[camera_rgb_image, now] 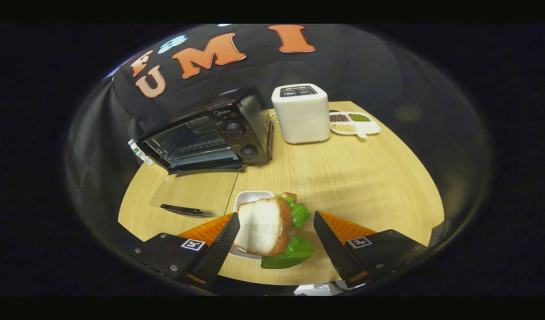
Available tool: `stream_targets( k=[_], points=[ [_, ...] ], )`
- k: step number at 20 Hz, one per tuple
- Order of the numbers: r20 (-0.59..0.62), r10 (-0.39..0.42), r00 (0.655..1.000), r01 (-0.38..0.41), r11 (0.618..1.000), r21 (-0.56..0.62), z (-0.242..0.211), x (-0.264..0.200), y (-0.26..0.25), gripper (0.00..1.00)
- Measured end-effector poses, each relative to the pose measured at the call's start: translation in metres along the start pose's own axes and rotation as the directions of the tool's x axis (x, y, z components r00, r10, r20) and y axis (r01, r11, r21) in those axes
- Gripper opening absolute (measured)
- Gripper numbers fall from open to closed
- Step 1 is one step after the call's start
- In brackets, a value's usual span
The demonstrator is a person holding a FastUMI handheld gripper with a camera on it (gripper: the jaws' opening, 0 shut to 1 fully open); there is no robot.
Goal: Open the toaster oven, put the food inside, and close the toaster oven door.
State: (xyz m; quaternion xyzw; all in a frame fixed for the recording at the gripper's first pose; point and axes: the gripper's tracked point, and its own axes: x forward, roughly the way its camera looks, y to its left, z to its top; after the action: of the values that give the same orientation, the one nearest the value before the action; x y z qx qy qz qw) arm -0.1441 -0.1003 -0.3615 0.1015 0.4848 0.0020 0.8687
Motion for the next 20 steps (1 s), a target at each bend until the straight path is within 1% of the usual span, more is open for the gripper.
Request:
stream_targets(
  k=[2, 5, 7, 8, 9, 10, 12, 13, 14, 16, 20],
  points=[
    [-0.034, 0.002, 0.999, -0.001, 0.999, 0.04, -0.01, 0.012, -0.005, 0.99],
    [-0.047, 0.043, 0.998, -0.036, 0.991, 0.132, -0.012, 0.018, -0.001, 0.99],
    [-0.06, 0.064, 0.996, -0.052, 0.983, 0.176, -0.015, 0.022, 0.005, 0.94],
    [-0.064, 0.074, 0.995, -0.059, 0.977, 0.203, -0.014, 0.021, 0.008, 0.85],
    [-0.063, 0.08, 0.995, -0.064, 0.972, 0.225, -0.013, 0.022, 0.011, 0.79],
    [-0.061, 0.076, 0.995, -0.06, 0.971, 0.233, -0.012, 0.021, 0.012, 0.65],
    [-0.063, 0.081, 0.995, -0.064, 0.968, 0.243, -0.012, 0.018, 0.019, 0.5],
    [-0.06, 0.084, 0.995, -0.067, 0.965, 0.253, -0.009, 0.015, 0.022, 0.46],
    [-0.056, 0.08, 0.995, -0.063, 0.964, 0.259, -0.006, 0.013, 0.023, 0.4],
    [-0.036, 0.069, 0.997, -0.058, 0.966, 0.251, 0.001, 0.007, 0.027, 0.35],
    [0.012, 0.084, 0.996, -0.084, 0.965, 0.249, 0.024, -0.008, 0.04, 0.35]
  ],
)
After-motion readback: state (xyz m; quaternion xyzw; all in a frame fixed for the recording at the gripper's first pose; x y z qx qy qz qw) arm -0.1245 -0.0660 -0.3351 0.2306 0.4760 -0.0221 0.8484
